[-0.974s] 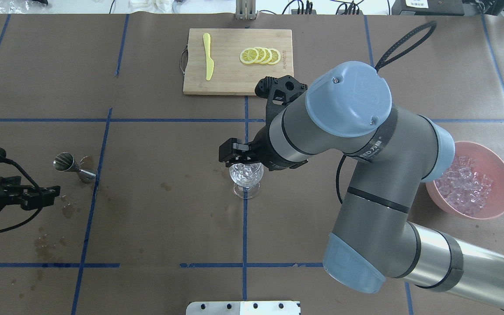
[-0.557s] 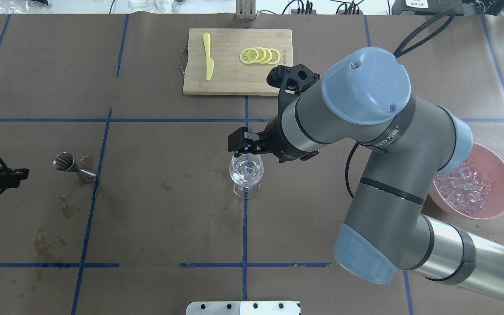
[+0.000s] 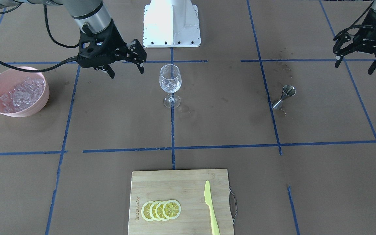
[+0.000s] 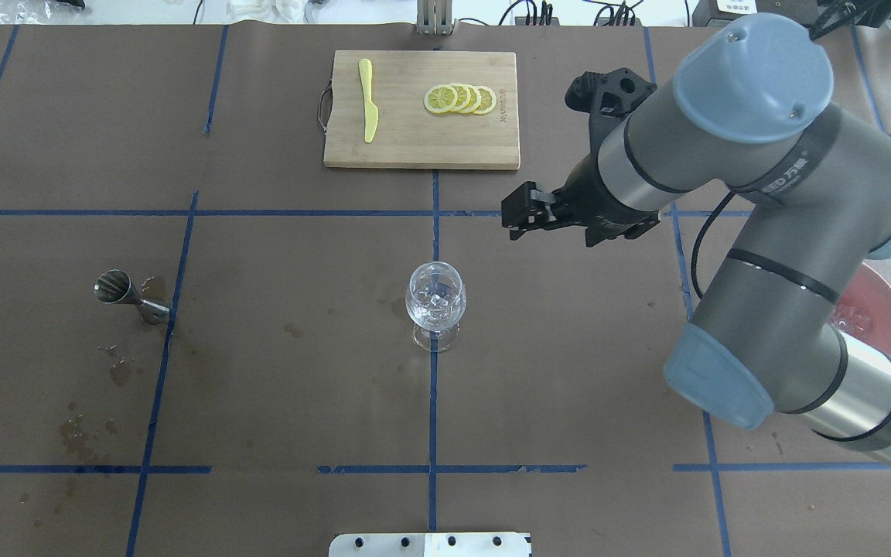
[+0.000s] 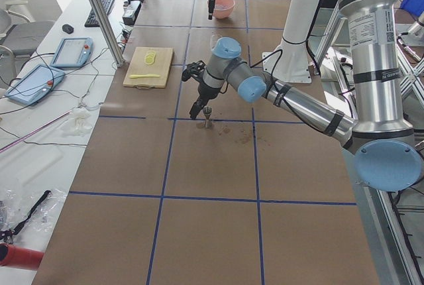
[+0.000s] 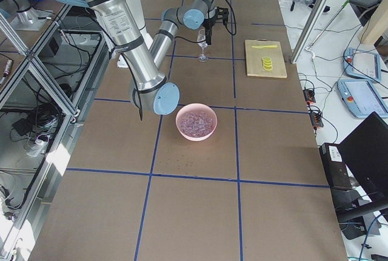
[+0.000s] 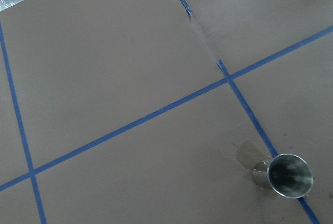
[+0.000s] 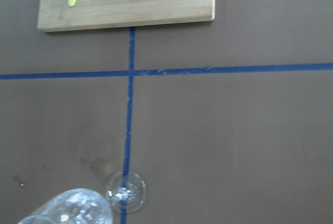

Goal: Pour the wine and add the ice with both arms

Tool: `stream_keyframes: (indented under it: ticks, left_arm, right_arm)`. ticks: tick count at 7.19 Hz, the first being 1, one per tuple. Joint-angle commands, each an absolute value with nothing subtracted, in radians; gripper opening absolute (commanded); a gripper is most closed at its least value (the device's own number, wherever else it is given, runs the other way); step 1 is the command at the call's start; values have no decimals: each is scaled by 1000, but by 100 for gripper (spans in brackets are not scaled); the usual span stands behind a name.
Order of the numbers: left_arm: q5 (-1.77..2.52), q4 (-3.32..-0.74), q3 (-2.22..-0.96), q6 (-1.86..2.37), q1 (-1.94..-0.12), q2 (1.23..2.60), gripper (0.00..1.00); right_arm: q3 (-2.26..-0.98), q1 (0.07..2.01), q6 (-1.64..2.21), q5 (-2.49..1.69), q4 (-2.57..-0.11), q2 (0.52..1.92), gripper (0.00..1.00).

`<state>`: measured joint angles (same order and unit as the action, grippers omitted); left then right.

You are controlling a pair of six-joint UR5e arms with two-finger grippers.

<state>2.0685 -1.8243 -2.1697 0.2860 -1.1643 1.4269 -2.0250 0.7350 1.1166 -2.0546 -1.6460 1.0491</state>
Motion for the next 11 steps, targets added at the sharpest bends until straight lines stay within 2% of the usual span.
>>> stream_keyframes:
  ticks: [1, 3, 5, 7, 8, 9, 11]
  left_arm:
    - [2190, -1758, -2038, 128, -1322, 1520, 100]
    - [2191, -1649, -1976, 103, -1365, 1575, 100]
    - [2201, -1611, -1944, 77, -1414, 1563, 100]
    - [2327, -1609, -1782, -108, -1544, 1560, 100]
    - [2327, -1609, -1767, -113, -1548, 1557, 100]
    - [2329, -1611, -1753, -115, -1549, 1539, 100]
    - [2327, -1612, -1736, -115, -1549, 1522, 100]
  right_arm:
    - [-2011, 884, 821, -2106, -1743, 1121, 100]
    - [-1993, 1024, 441, -2106, -1967, 1147, 100]
    - [-1932, 1163, 242, -2219, -1956, 1238, 100]
    - [-1835, 1309, -5, -2285, -1954, 1308, 100]
    - [-1783, 1383, -109, -2327, -1954, 1327, 100]
    - [-1743, 1441, -197, -2351, -1948, 1362, 100]
    - [-1637, 1515, -198, -2380, -1692, 1487, 100]
